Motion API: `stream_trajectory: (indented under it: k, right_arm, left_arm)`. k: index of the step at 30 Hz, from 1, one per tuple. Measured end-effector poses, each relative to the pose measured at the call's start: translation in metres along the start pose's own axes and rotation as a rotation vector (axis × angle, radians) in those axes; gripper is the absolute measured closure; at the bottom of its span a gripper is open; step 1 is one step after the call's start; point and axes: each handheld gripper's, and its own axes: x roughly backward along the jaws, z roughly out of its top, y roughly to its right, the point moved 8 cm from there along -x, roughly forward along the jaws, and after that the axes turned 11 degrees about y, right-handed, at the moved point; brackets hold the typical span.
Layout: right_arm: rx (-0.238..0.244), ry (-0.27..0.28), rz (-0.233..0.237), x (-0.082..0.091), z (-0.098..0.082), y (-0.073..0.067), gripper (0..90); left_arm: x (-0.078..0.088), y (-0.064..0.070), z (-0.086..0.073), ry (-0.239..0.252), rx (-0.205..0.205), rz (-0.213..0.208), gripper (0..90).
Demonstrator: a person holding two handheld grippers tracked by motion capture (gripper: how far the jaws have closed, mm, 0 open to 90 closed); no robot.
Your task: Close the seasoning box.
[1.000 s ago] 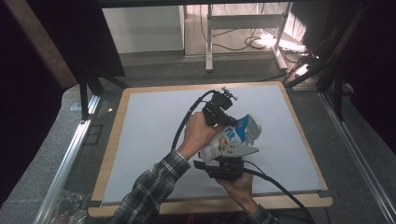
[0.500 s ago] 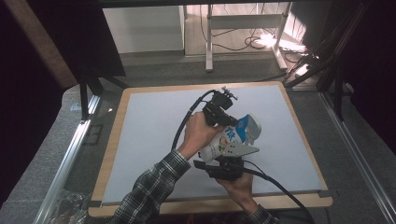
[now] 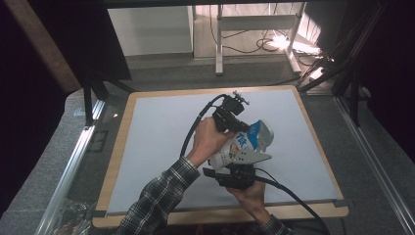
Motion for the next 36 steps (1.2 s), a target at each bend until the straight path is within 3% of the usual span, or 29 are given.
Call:
stream_trajectory:
  k: [36]
  right_arm:
    - [0.022, 0.001, -0.002, 0.0007, 0.0028, -0.0026, 57.1]
  left_arm:
    - [-0.0012, 0.0016, 0.0031, -0.025, -0.005, 0.003, 88.9]
